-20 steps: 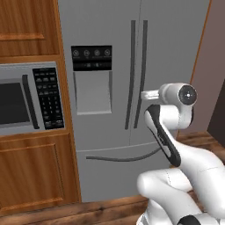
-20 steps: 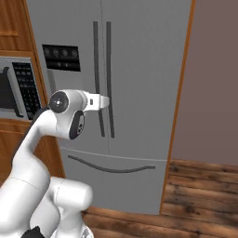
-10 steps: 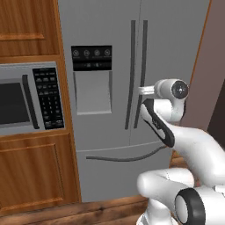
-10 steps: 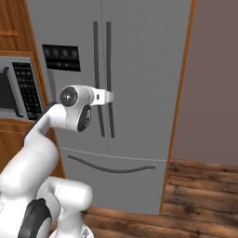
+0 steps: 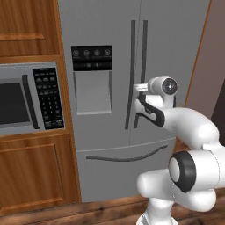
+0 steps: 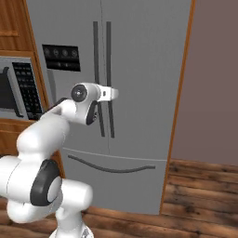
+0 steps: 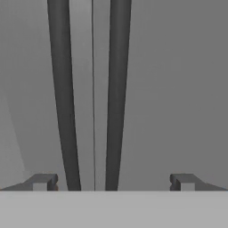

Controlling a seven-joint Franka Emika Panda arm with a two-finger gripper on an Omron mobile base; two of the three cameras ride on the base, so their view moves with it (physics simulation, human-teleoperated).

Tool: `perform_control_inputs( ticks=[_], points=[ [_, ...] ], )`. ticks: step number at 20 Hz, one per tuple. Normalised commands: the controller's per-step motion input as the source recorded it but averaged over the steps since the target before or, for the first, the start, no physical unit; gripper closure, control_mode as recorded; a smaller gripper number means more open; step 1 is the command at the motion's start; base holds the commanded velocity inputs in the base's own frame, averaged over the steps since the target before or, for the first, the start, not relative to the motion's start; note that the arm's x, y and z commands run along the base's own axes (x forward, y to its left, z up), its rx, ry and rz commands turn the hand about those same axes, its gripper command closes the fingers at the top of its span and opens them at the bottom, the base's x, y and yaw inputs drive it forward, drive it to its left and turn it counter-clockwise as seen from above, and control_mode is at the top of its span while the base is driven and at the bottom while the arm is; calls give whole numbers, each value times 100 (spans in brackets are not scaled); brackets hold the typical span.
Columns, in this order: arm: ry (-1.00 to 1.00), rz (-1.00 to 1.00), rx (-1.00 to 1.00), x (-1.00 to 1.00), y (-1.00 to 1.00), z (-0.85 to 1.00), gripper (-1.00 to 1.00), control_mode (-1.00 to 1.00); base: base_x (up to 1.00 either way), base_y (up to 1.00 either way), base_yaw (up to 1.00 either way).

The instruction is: Take the lemon wedge from the fridge and place it on the plate with fish on the dining counter.

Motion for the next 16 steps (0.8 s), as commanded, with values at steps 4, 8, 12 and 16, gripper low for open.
perform_control_inputs(
  ticks=[4,8,12,16],
  points=[
    [0,0,0,62,-11,-13,-100,-100,0,0,0],
    [0,0,0,67,-10,-8,-100,-100,0,0,0],
    [0,0,0,70,-4,-11,-100,-100,0,0,0],
    [0,1,0,72,0,-14,-100,-100,0,0,0]
  ],
)
